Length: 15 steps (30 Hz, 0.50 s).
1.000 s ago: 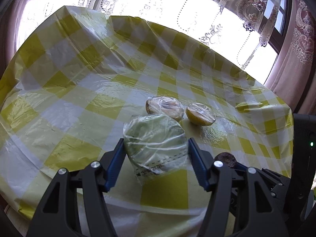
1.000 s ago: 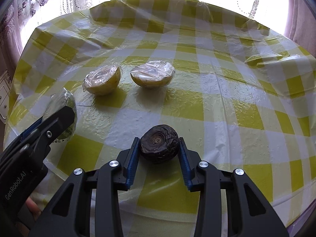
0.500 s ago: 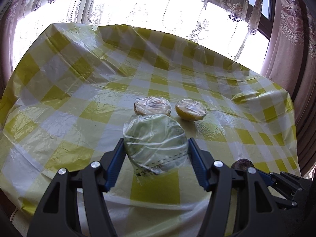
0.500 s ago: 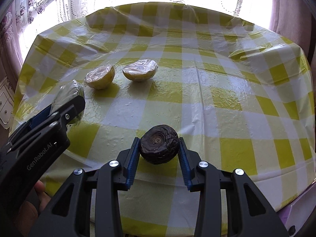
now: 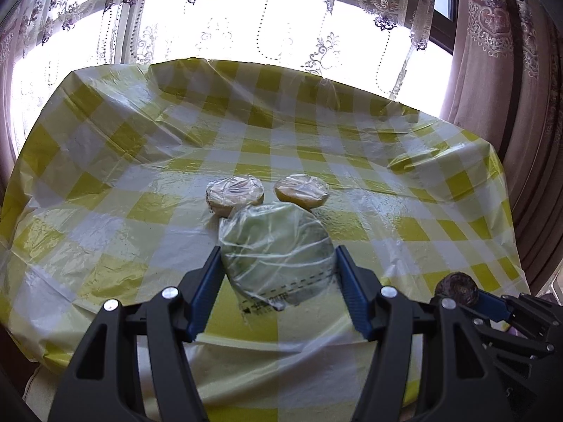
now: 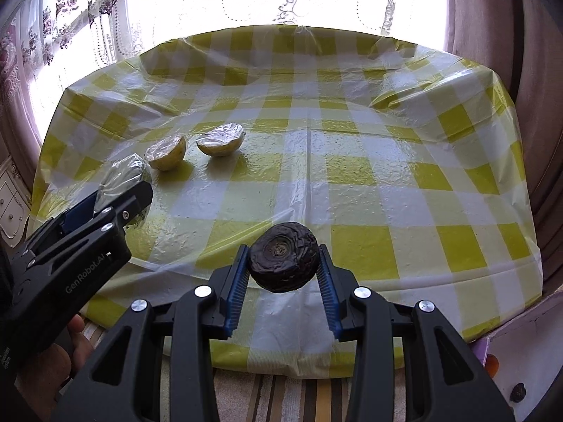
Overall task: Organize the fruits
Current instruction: 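Grasp the dark dried date with the right tool while the left holds the cabbage, then carry the cabbage in the left tool while the right carries the date over the box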
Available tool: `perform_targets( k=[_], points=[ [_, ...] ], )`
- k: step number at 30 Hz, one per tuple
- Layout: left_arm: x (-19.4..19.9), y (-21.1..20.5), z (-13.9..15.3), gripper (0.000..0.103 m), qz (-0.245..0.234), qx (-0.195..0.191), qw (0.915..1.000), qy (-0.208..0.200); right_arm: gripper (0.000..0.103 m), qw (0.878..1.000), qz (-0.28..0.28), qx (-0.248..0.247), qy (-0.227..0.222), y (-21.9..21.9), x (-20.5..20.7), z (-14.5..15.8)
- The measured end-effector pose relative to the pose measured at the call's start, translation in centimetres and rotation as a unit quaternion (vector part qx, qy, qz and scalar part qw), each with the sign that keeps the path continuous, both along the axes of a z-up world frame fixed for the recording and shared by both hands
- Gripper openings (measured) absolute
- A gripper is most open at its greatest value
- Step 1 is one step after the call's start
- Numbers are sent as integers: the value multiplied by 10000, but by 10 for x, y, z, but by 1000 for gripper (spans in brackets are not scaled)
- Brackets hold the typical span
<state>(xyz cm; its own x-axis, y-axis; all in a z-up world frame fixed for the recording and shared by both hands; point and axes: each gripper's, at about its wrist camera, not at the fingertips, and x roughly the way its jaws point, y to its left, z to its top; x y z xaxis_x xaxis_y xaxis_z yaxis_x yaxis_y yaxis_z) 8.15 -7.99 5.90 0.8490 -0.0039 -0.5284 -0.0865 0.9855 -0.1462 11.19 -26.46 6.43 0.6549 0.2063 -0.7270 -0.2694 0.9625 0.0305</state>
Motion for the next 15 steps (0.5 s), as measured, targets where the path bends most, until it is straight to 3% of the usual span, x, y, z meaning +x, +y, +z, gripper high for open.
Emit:
perform_targets(
  k=[15],
  points=[
    [-35, -83, 14, 63, -937, 482, 9943, -126, 38, 9987, -397, 215, -219, -67, -43, 23]
  ],
)
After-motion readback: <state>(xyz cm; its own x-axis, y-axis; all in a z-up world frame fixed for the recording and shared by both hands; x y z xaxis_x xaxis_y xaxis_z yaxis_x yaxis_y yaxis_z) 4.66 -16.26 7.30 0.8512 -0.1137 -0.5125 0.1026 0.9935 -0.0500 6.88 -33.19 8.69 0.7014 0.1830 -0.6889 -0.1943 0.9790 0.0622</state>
